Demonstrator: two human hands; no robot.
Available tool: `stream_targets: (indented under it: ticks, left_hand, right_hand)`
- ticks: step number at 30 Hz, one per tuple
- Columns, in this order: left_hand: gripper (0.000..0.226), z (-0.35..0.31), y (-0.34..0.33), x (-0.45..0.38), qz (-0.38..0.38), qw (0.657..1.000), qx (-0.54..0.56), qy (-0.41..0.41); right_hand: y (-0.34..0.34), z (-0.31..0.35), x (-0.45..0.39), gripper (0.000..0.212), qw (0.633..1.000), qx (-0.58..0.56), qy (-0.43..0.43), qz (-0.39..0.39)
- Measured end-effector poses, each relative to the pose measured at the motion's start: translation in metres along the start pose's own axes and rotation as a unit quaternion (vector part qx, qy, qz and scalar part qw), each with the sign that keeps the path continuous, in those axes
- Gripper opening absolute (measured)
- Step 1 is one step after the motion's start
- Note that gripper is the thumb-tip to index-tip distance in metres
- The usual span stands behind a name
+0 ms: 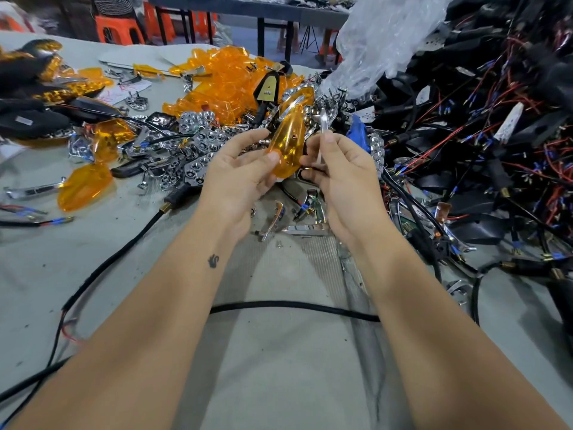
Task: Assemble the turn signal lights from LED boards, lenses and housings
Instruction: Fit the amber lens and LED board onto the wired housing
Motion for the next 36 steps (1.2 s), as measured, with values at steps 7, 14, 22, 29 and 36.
stream_targets:
  ticks: [7, 14, 22, 29, 36]
  left_hand:
    - [0.02, 0.002, -0.007, -0.001, 0.041, 0.998, 0.028, 0.048]
    - [0.018, 0.005, -0.005, -0.001, 0.05, 0.997, 0.035, 0.037]
    - [0.023, 0.005, -0.007, 0.001, 0.06, 0.998, 0.006, 0.031]
    - [0.017, 0.002, -0.01, 0.003, 0.049, 0.999, 0.009, 0.017]
    - [0.014, 0.002, -0.008, 0.002, 0.025, 0.999, -0.027, 0.021]
  right_hand:
    - [-0.004, 0.0, 0.002, 0.021, 0.996, 0.082, -0.003, 0.024]
    - [-0.003, 0.001, 0.004, 0.014, 0.995, 0.096, 0.01, 0.031]
    - [-0.006, 0.002, 0.005, 0.018, 0.985, 0.17, 0.022, 0.037]
    - [-0.011, 0.003, 0.006, 0.019, 0.968, 0.244, 0.042, 0.042]
    - [-0.011, 0.003, 0.006, 0.018, 0.964, 0.259, 0.046, 0.044]
Point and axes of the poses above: each hand's wrist, its own x-axis away from the middle knuckle, its own y-axis out of the back of the hand, z = x × y, the point moved 2 cm from there along -x, towards the middle knuckle, and after that the axes turned 15 degrees about z, right-handed, at the moved point
